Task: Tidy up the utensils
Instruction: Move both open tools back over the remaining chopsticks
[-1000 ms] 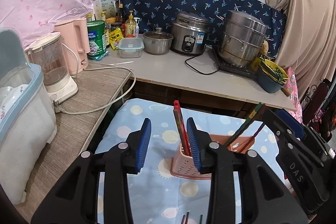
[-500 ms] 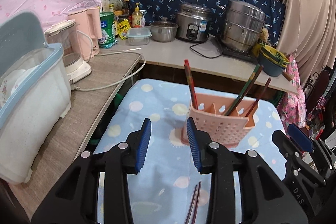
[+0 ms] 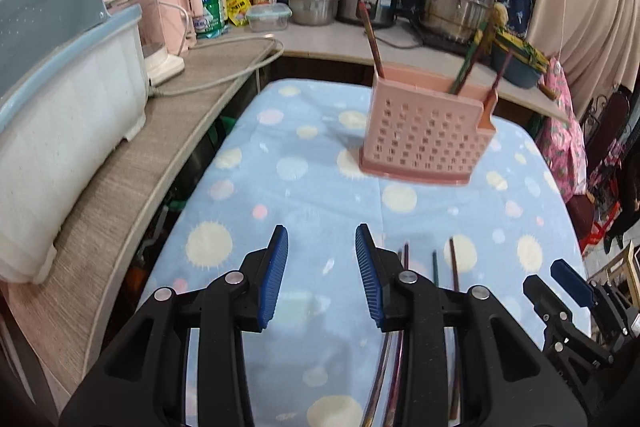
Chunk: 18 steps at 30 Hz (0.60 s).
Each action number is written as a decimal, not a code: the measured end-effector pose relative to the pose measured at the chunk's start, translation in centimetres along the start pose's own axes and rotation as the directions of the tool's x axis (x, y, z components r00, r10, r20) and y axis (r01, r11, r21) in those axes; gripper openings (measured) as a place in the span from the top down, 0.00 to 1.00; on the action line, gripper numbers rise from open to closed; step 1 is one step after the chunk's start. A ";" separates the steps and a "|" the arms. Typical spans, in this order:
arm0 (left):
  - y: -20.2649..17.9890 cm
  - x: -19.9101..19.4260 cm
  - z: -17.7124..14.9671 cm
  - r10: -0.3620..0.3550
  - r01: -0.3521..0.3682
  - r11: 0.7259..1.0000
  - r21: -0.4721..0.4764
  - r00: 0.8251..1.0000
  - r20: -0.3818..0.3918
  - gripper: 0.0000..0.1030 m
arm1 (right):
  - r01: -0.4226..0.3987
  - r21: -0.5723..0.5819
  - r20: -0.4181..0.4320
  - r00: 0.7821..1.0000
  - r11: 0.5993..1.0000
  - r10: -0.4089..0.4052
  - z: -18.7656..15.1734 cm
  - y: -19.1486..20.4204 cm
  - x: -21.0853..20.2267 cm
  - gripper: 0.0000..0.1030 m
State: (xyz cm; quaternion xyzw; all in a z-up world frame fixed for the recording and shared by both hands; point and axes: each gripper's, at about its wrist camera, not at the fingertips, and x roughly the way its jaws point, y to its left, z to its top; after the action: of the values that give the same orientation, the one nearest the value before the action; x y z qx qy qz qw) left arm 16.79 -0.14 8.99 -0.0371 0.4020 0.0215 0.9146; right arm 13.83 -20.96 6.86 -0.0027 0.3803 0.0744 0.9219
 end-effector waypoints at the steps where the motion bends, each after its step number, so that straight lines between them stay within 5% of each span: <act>1: 0.0 0.2 -0.8 0.000 0.001 1.000 0.004 1.000 -0.013 0.67 | 0.002 0.003 -0.012 1.000 1.000 -0.002 -0.6 0.0 0.1 0.62; 18: -0.1 2.4 -9.2 -0.013 0.021 0.998 0.055 0.990 -0.143 0.67 | 0.026 0.004 -0.168 0.985 1.000 -0.025 -8.6 0.6 2.0 0.62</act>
State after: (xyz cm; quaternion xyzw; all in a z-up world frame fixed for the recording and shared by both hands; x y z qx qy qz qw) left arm 11.66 -1.00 1.09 -0.0162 0.4666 -0.0003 0.8843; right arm 9.12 -20.63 -0.61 -0.0108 0.4570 0.0611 0.8873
